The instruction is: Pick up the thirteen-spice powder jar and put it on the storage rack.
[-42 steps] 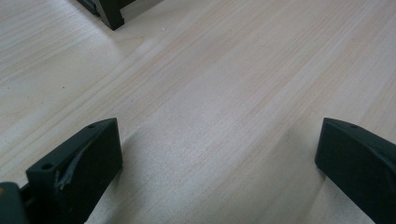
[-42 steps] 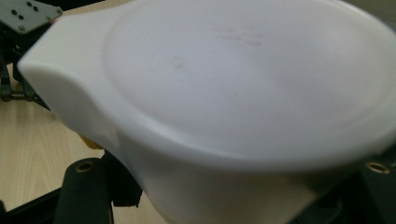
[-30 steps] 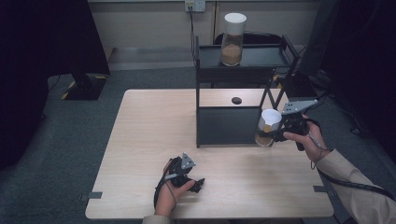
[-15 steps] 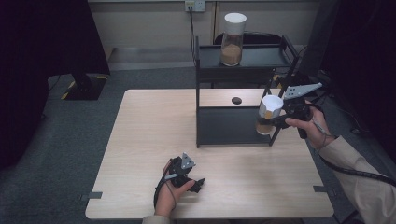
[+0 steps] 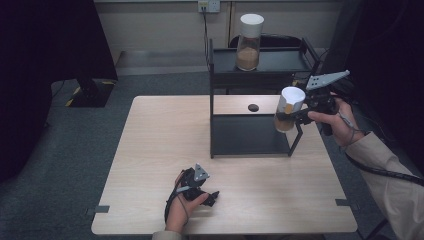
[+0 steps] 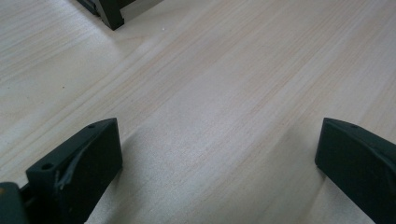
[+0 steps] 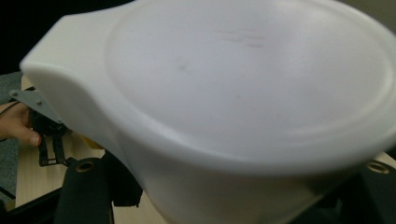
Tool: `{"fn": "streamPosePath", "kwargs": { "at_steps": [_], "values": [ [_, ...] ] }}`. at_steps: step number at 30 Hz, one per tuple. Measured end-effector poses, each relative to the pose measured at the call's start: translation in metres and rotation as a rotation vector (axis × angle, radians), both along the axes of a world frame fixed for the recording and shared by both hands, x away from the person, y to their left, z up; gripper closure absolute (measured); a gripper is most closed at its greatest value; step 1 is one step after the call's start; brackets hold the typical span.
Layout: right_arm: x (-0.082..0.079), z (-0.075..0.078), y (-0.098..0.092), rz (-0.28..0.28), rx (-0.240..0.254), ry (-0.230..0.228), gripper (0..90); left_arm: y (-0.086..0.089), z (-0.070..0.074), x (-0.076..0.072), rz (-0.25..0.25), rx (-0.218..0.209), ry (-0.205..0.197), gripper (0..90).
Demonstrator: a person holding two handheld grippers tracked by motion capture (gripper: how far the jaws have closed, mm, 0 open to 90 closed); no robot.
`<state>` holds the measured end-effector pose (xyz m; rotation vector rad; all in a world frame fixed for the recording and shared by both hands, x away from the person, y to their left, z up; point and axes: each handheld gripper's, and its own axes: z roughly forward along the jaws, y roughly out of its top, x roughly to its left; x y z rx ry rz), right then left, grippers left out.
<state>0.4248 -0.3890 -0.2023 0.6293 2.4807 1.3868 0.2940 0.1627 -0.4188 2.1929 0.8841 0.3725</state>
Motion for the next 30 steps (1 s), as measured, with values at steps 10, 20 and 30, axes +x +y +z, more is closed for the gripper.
{"fn": "streamPosePath", "kwargs": {
  "at_steps": [10,20,30],
  "values": [
    [0.004,0.027,0.005,-0.001,-0.016,-0.012,30.1,0.0,0.0,0.0,0.0,-0.001,0.0,0.0],
    [0.008,0.054,0.008,-0.016,-0.016,-0.031,30.1,0.0,0.0,0.0,0.0,-0.001,0.001,0.0],
    [0.013,0.073,0.011,-0.03,-0.008,-0.032,30.2,0.0,0.0,0.0,0.0,-0.001,0.001,0.0]
  ]
}}
